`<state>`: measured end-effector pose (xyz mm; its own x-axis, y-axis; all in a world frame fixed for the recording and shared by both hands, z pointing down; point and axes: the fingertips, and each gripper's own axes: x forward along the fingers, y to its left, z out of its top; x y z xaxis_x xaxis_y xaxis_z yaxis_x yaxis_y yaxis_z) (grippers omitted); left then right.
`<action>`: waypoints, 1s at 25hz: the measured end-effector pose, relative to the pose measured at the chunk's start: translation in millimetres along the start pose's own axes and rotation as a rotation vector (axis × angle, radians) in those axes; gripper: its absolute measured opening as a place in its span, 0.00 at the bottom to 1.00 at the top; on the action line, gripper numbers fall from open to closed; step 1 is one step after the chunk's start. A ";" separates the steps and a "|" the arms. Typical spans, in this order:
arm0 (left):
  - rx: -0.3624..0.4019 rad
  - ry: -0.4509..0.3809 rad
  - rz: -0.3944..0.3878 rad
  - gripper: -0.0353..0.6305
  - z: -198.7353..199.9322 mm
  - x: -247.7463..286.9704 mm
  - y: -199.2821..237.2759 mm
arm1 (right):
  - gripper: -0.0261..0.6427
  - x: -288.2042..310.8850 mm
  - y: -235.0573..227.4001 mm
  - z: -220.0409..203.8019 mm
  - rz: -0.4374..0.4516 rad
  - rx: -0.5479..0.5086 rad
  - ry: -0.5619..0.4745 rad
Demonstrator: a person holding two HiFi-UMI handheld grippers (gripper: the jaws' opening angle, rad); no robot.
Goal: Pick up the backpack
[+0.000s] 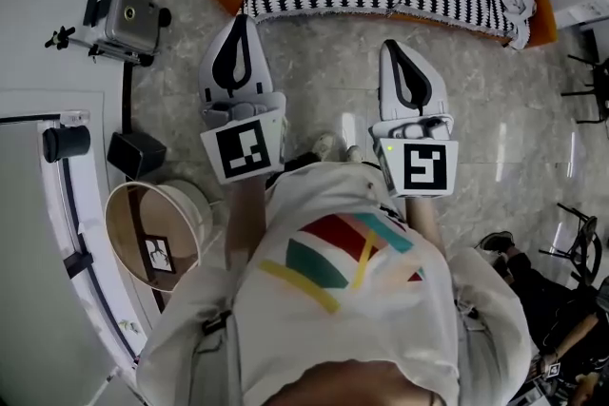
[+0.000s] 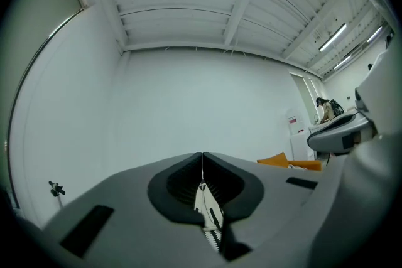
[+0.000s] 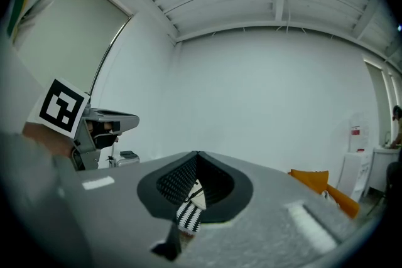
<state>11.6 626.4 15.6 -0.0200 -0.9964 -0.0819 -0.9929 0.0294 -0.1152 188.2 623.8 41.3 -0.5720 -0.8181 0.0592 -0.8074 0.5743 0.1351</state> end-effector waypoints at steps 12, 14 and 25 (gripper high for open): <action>-0.039 -0.007 0.076 0.08 -21.0 31.5 56.3 | 0.05 45.0 4.9 -12.3 0.015 0.022 0.032; -0.034 -0.002 0.088 0.08 -24.7 42.0 58.0 | 0.05 54.4 -5.1 -16.1 0.015 0.022 0.031; 0.044 0.037 0.189 0.08 -31.2 140.1 59.9 | 0.05 150.8 -104.3 -39.0 0.059 0.178 -0.031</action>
<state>-54.4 486.1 28.1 -0.2111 -0.9750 -0.0697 -0.9649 0.2193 -0.1442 191.8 439.4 74.7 -0.6214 -0.7828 0.0314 -0.7833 0.6200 -0.0450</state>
